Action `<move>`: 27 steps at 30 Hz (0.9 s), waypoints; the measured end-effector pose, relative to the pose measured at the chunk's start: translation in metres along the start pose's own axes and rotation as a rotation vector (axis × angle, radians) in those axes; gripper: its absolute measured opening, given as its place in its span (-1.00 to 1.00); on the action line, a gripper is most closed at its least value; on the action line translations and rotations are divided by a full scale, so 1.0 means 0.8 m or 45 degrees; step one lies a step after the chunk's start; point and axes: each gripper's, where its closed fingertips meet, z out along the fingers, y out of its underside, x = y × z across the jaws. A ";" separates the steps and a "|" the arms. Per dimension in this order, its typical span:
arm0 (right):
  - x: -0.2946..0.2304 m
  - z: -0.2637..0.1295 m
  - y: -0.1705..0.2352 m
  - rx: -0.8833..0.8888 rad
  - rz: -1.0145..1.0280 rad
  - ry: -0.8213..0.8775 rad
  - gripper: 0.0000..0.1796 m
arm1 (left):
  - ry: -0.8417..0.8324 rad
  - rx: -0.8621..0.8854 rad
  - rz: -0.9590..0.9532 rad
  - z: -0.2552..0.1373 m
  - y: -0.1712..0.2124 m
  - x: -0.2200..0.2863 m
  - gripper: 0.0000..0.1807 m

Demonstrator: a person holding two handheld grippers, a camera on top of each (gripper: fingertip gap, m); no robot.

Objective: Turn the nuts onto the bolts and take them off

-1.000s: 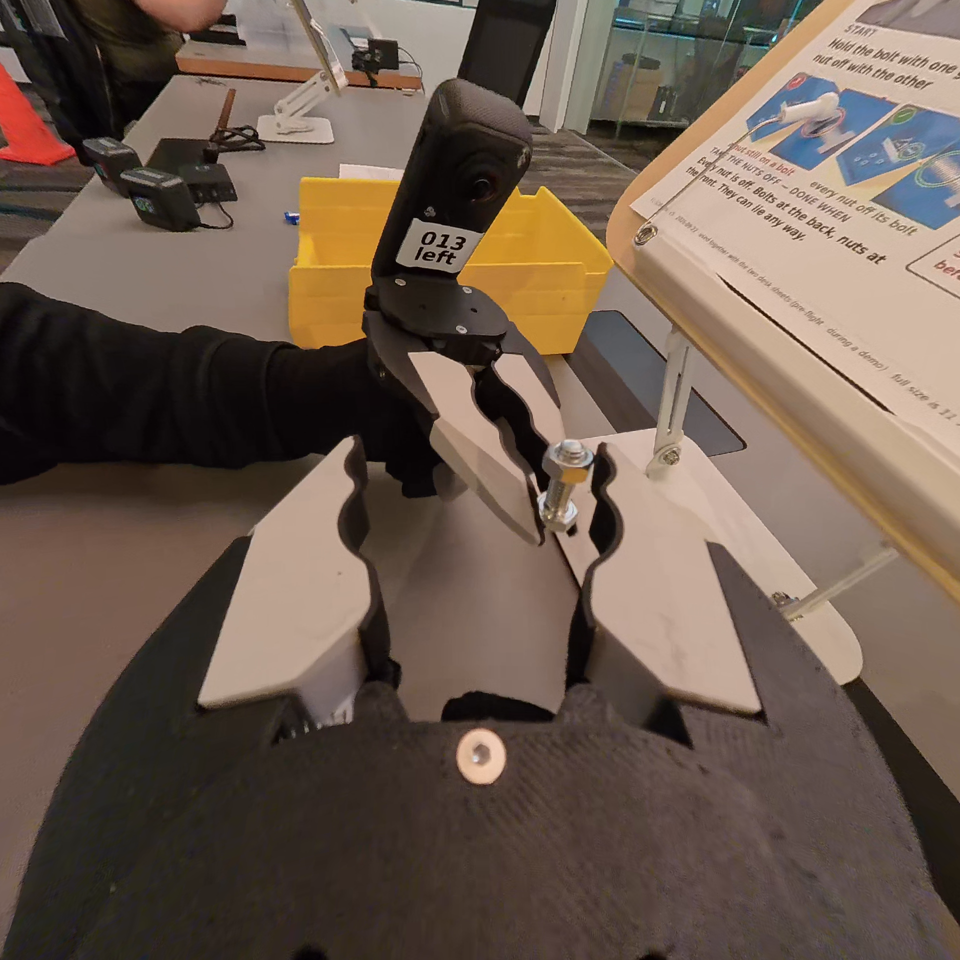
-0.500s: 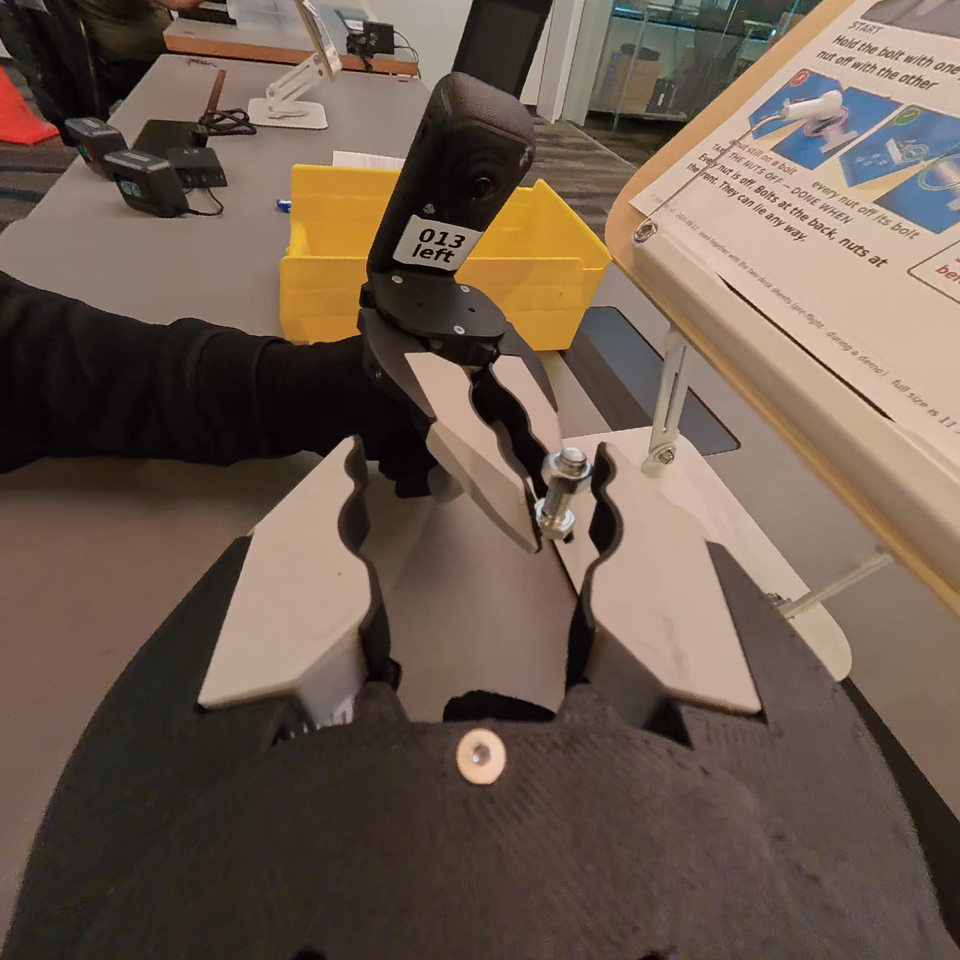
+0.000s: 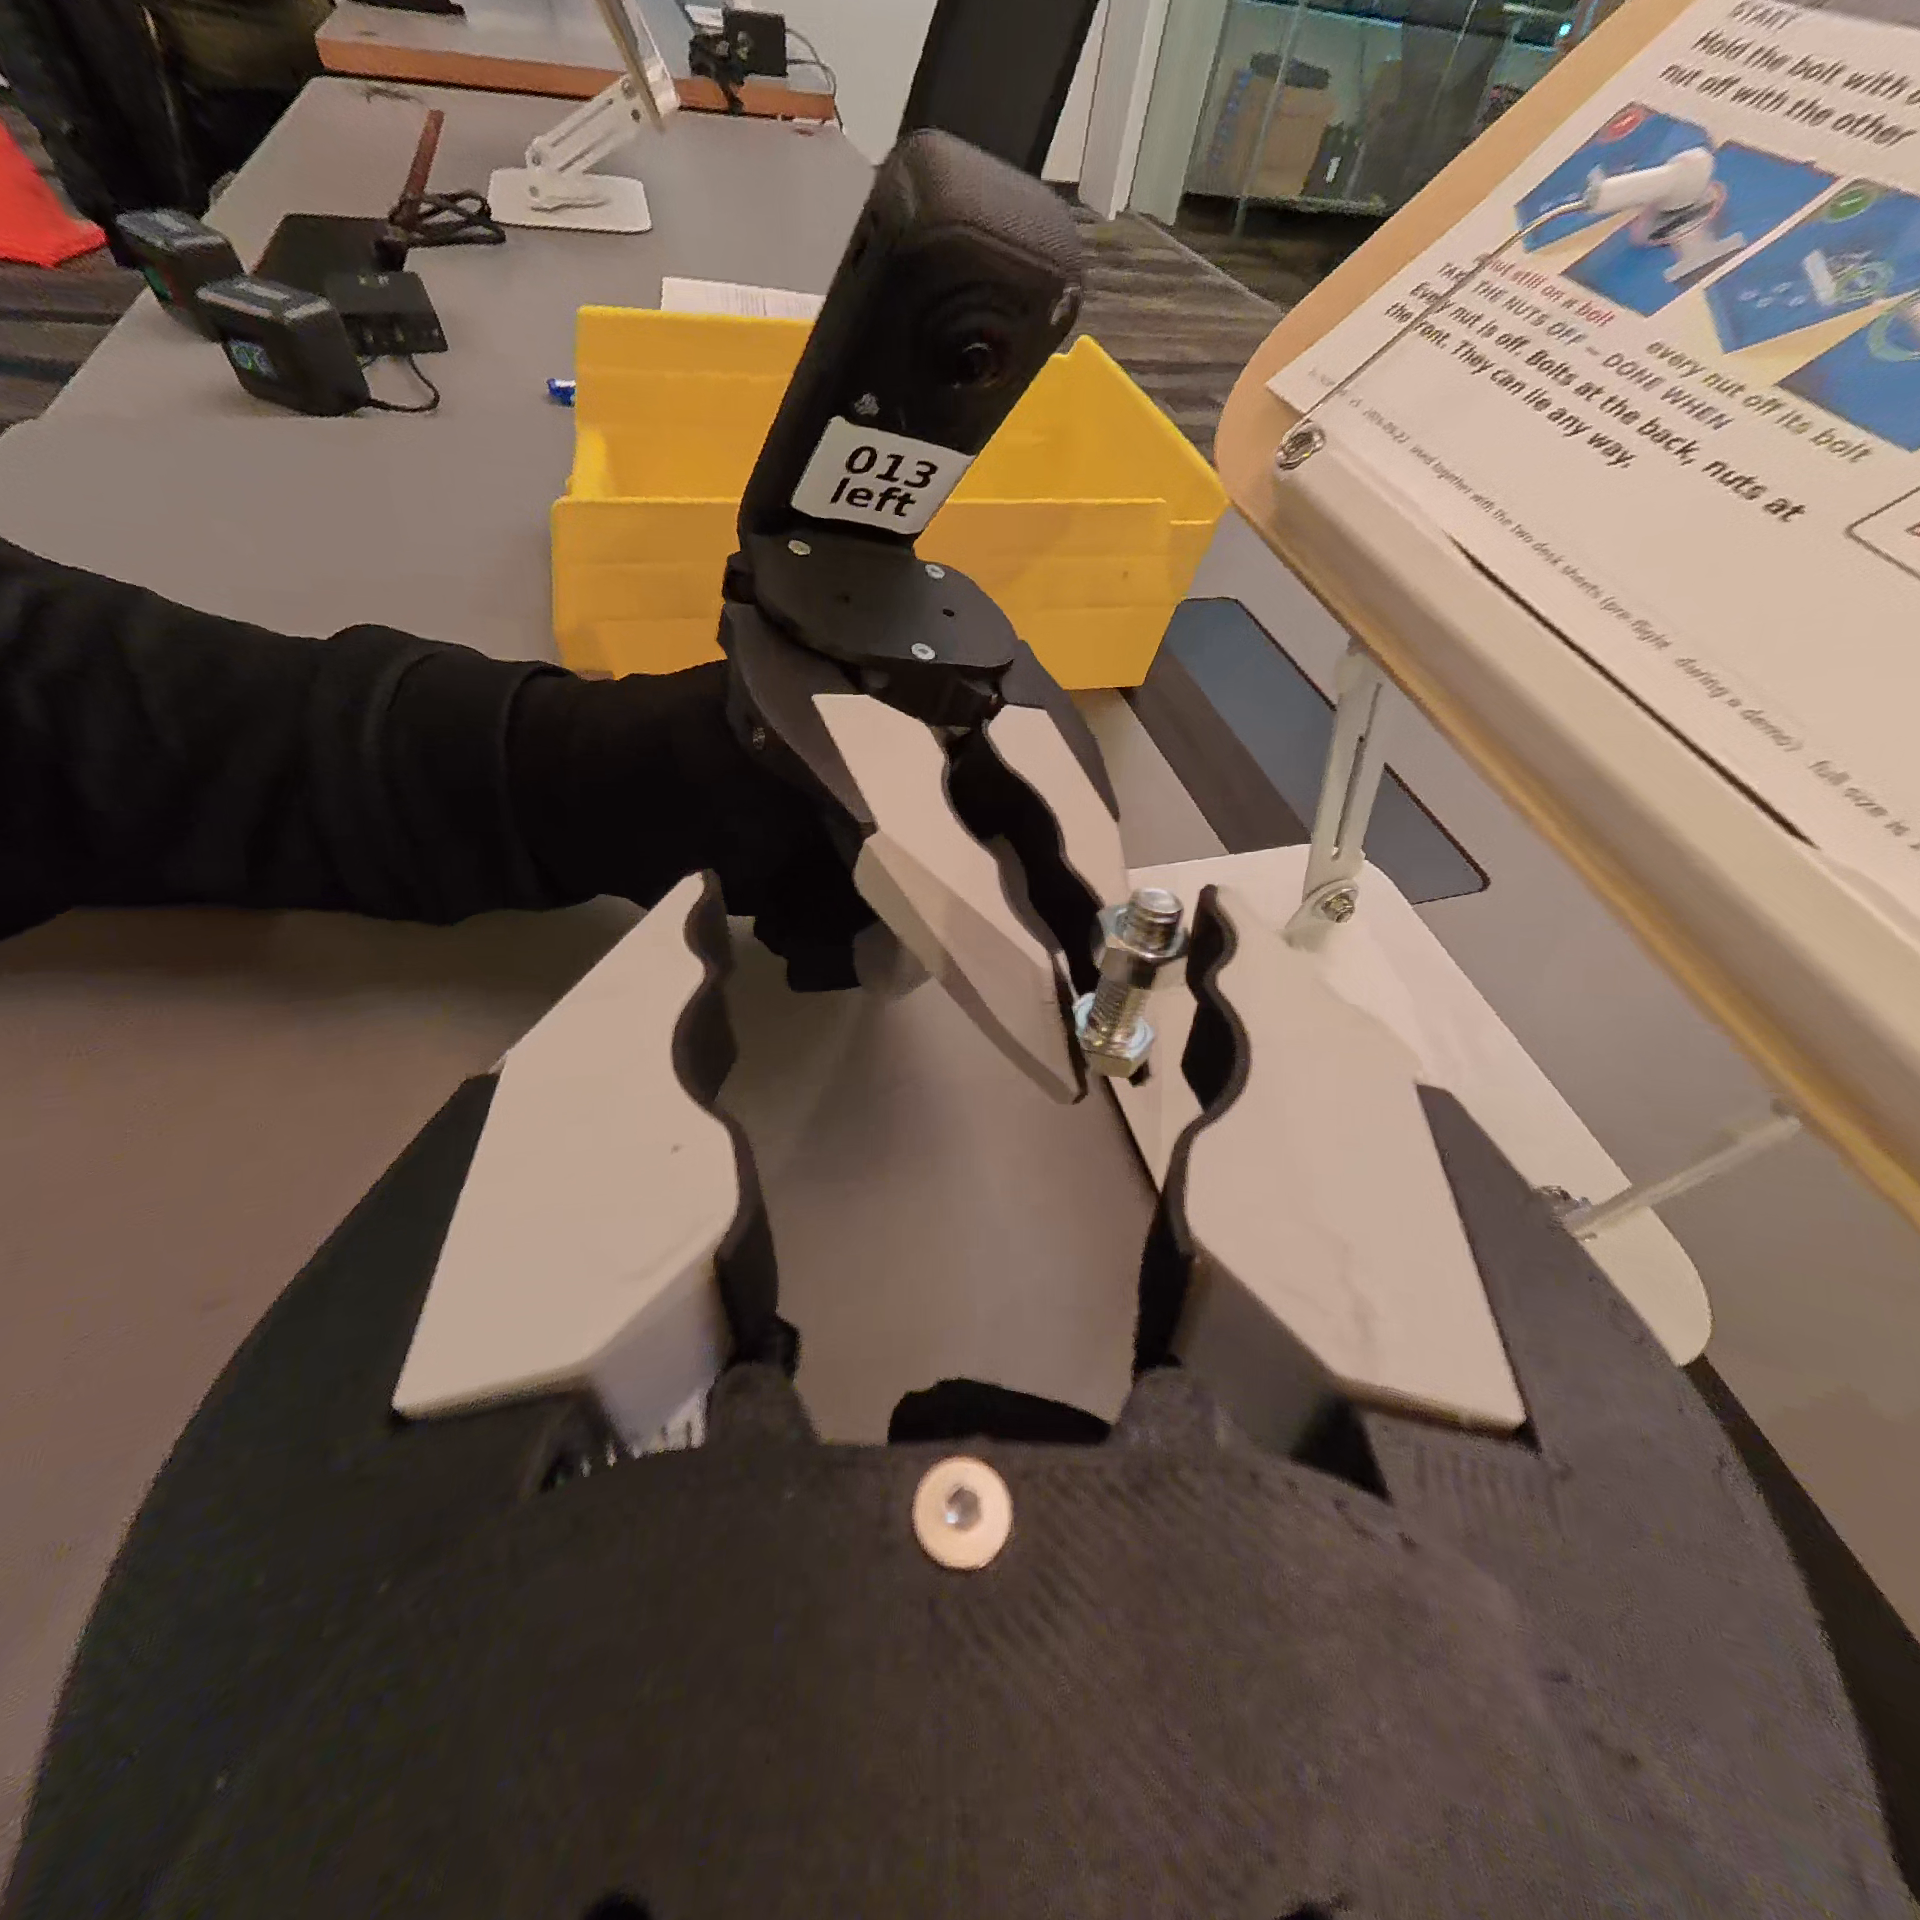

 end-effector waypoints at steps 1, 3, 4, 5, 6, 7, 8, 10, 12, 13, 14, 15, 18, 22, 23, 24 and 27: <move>-0.002 0.000 0.001 -0.002 -0.005 -0.002 -0.01 | -0.007 -0.001 -0.004 -0.001 0.000 -0.002 -0.82; -0.006 -0.005 0.001 0.003 -0.026 0.004 -0.08 | -0.020 -0.002 -0.009 -0.004 0.001 -0.006 -0.83; -0.011 -0.010 -0.001 0.011 -0.044 -0.014 -0.18 | -0.022 0.006 -0.014 -0.005 0.000 -0.007 -0.83; -0.021 -0.016 -0.001 0.015 -0.054 -0.069 -0.27 | -0.027 0.012 -0.020 -0.007 -0.001 -0.009 -0.83; -0.027 -0.021 -0.002 0.018 -0.052 -0.103 -0.36 | -0.028 0.020 -0.026 -0.008 -0.002 -0.010 -0.83; -0.023 -0.023 -0.003 0.023 -0.044 -0.082 -0.46 | -0.026 0.024 -0.030 -0.009 -0.003 -0.011 -0.83; -0.016 -0.024 -0.003 0.025 -0.036 -0.049 -0.55 | -0.024 0.023 -0.027 -0.009 -0.002 -0.010 -0.83; 0.000 -0.023 -0.003 0.026 -0.007 0.022 -0.33 | -0.017 0.017 -0.017 -0.006 -0.002 -0.007 -0.83; 0.013 -0.019 0.001 0.009 0.023 0.073 -0.35 | -0.002 0.008 -0.003 -0.003 -0.001 -0.002 -0.83; 0.018 -0.017 0.004 -0.005 0.040 0.082 -0.37 | 0.003 0.000 0.003 -0.001 0.000 0.000 -0.82; 0.020 -0.014 0.007 -0.011 0.058 0.081 -0.43 | 0.009 -0.006 0.009 0.001 0.001 0.002 -0.82; 0.021 -0.011 0.008 -0.007 0.078 0.071 -0.49 | 0.014 -0.009 0.016 0.002 0.002 0.003 -0.82; 0.021 -0.007 0.009 0.034 0.142 0.029 -0.62 | 0.027 -0.019 0.033 0.003 0.003 0.006 -0.82; 0.029 -0.011 0.012 0.052 0.199 0.039 -0.82 | 0.050 -0.036 0.054 0.005 0.006 0.011 -0.82; 0.030 -0.012 0.011 0.058 0.205 0.034 -0.83 | 0.052 -0.032 0.054 0.006 0.005 0.012 -0.82; 0.029 -0.014 0.010 0.062 0.203 0.034 -0.83 | 0.060 -0.025 0.056 0.007 0.004 0.014 -0.82; 0.029 -0.018 0.006 0.072 0.185 0.050 -0.83 | 0.077 0.005 0.060 0.008 0.000 0.018 -0.82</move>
